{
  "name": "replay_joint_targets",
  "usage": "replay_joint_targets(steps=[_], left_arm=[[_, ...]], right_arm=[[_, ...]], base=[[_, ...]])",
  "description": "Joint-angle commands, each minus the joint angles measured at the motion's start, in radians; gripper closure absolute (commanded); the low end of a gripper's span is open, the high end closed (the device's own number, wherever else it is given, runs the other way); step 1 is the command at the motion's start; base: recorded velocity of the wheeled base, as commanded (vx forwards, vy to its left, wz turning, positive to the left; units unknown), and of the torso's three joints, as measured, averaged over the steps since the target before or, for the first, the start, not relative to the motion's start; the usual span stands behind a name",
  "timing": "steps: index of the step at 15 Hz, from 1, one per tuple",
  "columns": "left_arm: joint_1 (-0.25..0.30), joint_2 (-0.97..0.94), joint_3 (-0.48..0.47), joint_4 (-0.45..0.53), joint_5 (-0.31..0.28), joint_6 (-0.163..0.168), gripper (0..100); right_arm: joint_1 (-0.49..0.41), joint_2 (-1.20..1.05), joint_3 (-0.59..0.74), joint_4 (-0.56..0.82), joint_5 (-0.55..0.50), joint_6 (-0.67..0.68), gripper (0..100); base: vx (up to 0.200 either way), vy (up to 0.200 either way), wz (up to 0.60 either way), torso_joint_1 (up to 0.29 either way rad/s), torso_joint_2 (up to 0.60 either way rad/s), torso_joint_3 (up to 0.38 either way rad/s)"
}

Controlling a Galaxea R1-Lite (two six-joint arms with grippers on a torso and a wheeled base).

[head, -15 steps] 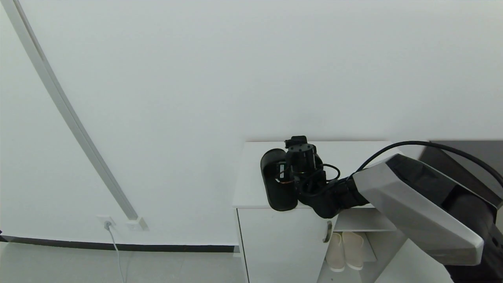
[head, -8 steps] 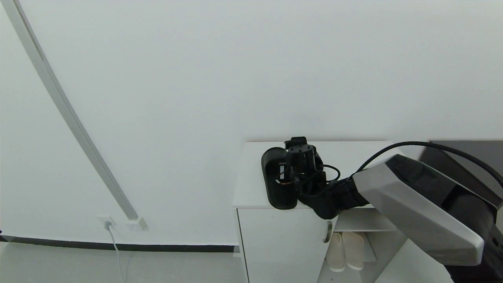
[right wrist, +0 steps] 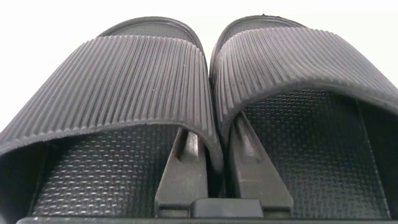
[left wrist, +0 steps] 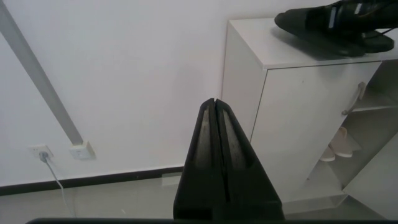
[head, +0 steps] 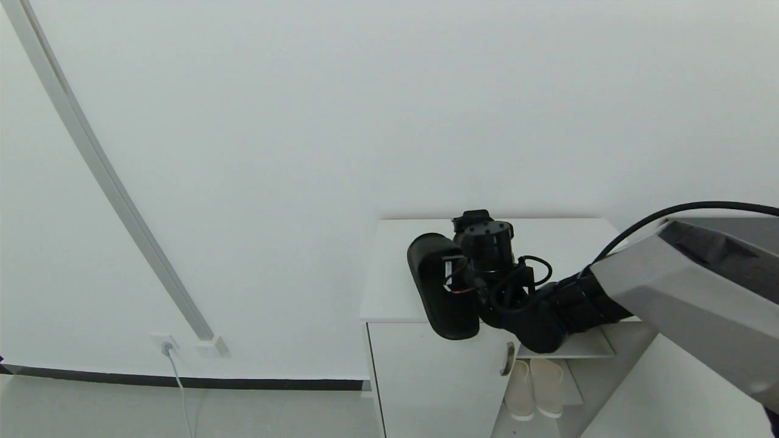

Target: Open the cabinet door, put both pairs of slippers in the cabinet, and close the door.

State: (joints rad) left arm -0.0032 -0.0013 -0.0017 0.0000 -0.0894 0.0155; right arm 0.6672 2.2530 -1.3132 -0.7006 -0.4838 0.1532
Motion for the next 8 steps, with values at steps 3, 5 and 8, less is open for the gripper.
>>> replay_joint_targets(steps=[3,5,8], left_arm=[[0.000,0.001,0.000,0.000,-0.001,0.000,100],[0.000,0.001,0.000,0.000,-0.001,0.001,100],[0.000,0.001,0.000,0.000,-0.001,0.001,100]], right_arm=[[0.028,-0.286,0.371,-0.135,0.068,-0.001,100],[0.046,-0.392,0.499,-0.137,0.128,0.000,100],[0.103,-0.558,0.675,-0.129,0.228,-0.004,100]], base=[[0.000,0.000,0.00,0.000,0.00,0.000],[0.000,0.000,0.00,0.000,0.00,0.000],[0.000,0.000,0.00,0.000,0.00,0.000]])
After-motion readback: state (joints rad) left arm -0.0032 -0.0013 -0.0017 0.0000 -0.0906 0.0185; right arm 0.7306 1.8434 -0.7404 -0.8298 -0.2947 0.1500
